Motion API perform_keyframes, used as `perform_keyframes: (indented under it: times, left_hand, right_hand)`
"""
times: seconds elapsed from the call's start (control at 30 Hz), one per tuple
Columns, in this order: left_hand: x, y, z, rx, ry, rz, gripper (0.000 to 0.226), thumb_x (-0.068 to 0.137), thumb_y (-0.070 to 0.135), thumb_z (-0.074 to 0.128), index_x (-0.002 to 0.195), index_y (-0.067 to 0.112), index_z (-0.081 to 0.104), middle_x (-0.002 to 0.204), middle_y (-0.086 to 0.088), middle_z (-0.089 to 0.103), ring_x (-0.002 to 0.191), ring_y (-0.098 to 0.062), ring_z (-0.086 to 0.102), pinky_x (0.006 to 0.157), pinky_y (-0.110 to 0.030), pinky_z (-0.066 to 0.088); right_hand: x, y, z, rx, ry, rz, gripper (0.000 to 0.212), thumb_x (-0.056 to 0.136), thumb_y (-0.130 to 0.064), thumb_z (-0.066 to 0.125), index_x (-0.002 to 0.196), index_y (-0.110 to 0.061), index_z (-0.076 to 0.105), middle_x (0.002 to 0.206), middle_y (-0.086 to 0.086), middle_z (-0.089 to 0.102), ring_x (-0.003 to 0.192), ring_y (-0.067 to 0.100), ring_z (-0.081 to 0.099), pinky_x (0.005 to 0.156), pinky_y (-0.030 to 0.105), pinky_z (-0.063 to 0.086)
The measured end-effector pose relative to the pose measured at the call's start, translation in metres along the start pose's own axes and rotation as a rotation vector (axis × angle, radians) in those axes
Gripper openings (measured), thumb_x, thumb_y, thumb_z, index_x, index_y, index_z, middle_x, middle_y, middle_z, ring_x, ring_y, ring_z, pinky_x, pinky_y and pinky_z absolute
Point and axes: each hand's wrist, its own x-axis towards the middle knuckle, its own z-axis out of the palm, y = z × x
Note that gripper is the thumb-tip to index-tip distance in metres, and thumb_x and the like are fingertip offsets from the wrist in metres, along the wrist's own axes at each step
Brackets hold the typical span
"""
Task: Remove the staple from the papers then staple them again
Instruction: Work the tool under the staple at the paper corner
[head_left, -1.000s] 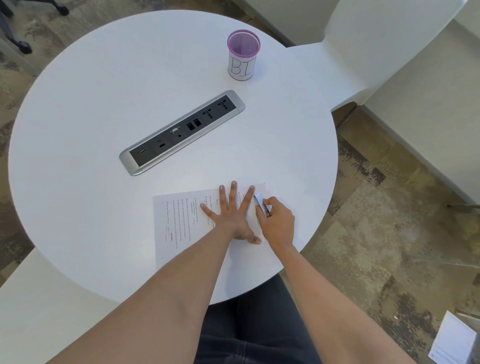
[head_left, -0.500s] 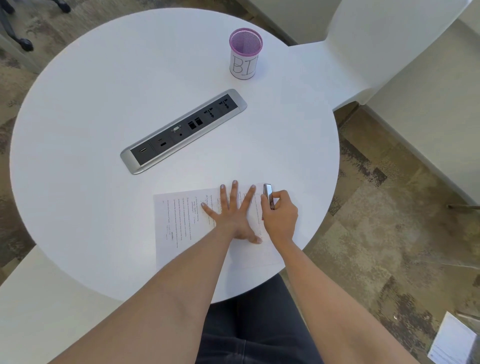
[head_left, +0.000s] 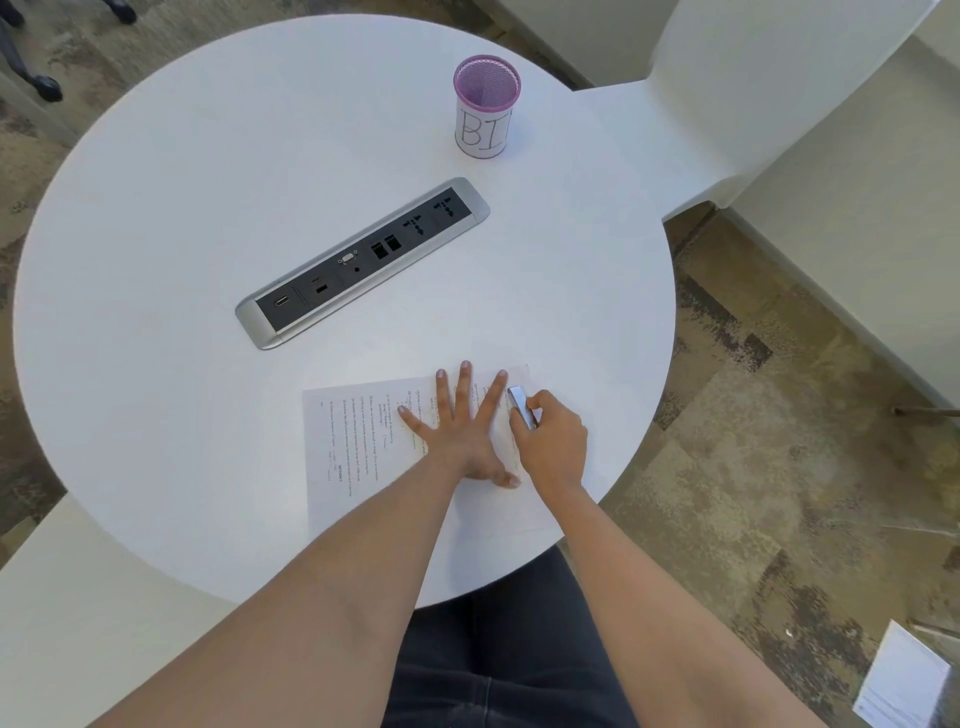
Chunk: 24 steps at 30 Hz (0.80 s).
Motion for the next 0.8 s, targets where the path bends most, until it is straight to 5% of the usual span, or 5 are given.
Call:
perform_keyframes:
  times: [0.2,0.4,0.53,0.8]
  left_hand:
    - [-0.002,0.004,-0.001,0.008,-0.001,-0.003,0.146,0.057,0.071,0.078,0.138,0.048,-0.041,0.144,0.0,-0.056,0.128,-0.032,-0.054,0.093,-0.083,-0.014]
    - [-0.003,0.005,-0.002,0.005,-0.008,-0.017,0.146,0.058,0.07,0.078,0.137,0.047,-0.042,0.142,0.0,-0.058,0.131,-0.034,-0.052,0.093,-0.083,-0.014]
    - [-0.005,0.005,-0.004,-0.01,-0.018,-0.015,0.147,0.057,0.068,0.08,0.137,0.048,-0.041,0.142,0.002,-0.058,0.131,-0.032,-0.052,0.093,-0.082,-0.015]
    - [-0.005,0.006,-0.004,-0.009,-0.018,-0.014,0.146,0.056,0.07,0.08,0.139,0.048,-0.039,0.143,0.001,-0.057,0.132,-0.032,-0.05,0.094,-0.083,-0.013]
  right_hand:
    - [0.007,-0.006,-0.001,-0.236,-0.043,-0.109,0.017,0.092,-0.022,0.056,0.081,-0.009,0.052,0.068,0.005,0.056,0.055,0.023,0.048,0.052,0.031,0.036]
    - [0.012,-0.017,-0.001,0.346,0.153,0.229,0.021,0.086,-0.03,0.069,0.078,-0.014,0.058,0.045,-0.012,0.049,0.048,-0.008,0.056,0.049,0.006,0.037]
    - [0.014,-0.008,-0.006,0.394,0.167,0.213,0.02,0.084,-0.029,0.071,0.077,-0.015,0.058,0.039,-0.009,0.046,0.04,-0.003,0.052,0.042,0.008,0.037]
    - [0.004,0.008,0.0,0.084,-0.003,0.041,0.019,0.086,-0.035,0.066,0.088,-0.017,0.06,0.059,-0.007,0.055,0.046,0.008,0.048,0.05,0.023,0.04]
